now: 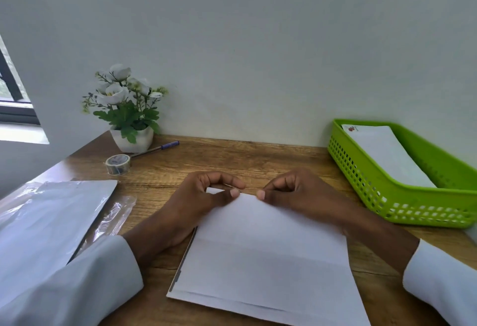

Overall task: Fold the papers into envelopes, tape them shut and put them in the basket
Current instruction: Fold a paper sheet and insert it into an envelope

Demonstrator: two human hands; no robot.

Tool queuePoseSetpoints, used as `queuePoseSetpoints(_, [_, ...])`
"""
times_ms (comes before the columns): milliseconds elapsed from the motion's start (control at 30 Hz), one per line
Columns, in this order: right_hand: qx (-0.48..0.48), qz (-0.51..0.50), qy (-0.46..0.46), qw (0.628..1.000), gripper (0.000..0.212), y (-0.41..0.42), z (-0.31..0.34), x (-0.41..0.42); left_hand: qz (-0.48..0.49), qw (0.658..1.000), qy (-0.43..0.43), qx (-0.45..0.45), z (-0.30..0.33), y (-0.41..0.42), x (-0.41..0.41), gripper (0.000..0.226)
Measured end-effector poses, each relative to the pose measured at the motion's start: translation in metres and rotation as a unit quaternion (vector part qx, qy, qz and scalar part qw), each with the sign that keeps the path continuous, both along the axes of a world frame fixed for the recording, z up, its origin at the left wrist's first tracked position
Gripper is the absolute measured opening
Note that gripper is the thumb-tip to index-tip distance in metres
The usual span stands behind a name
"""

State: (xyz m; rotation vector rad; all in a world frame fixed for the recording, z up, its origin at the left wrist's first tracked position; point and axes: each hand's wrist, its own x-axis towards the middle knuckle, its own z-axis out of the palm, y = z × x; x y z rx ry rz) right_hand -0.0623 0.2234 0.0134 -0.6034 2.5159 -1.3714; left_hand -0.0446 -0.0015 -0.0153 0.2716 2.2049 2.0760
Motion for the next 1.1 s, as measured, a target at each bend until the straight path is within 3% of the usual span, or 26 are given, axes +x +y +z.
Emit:
queuePoseSetpoints(167, [0.013, -0.007, -0.043, 0.999, 0.031, 0.009, 0.006, -0.002, 0.019, 0.999, -0.021, 0.042, -0.001, 0.001, -0.002, 0.012])
queuePoseSetpoints(533, [-0.006, -0.048, 0.001, 0.999, 0.011, 0.006, 0.003, -0.005, 0.047, 0.997, -0.021, 0.054, -0.003, 0.007, -0.003, 0.022])
queuePoseSetpoints(933, [-0.084, -0.161, -0.021, 0.983, 0.017, 0.038, 0.014, -0.025, 0.135, 0.987, 0.006, 0.088, 0.005, -0.019, -0.018, 0.022])
queuePoseSetpoints(1100, [-0.169, -0.112, -0.138, 0.970, 0.033, 0.037, -0.010, -0.017, 0.159, 0.975, -0.007, 0.156, 0.005, -0.031, -0.023, 0.023])
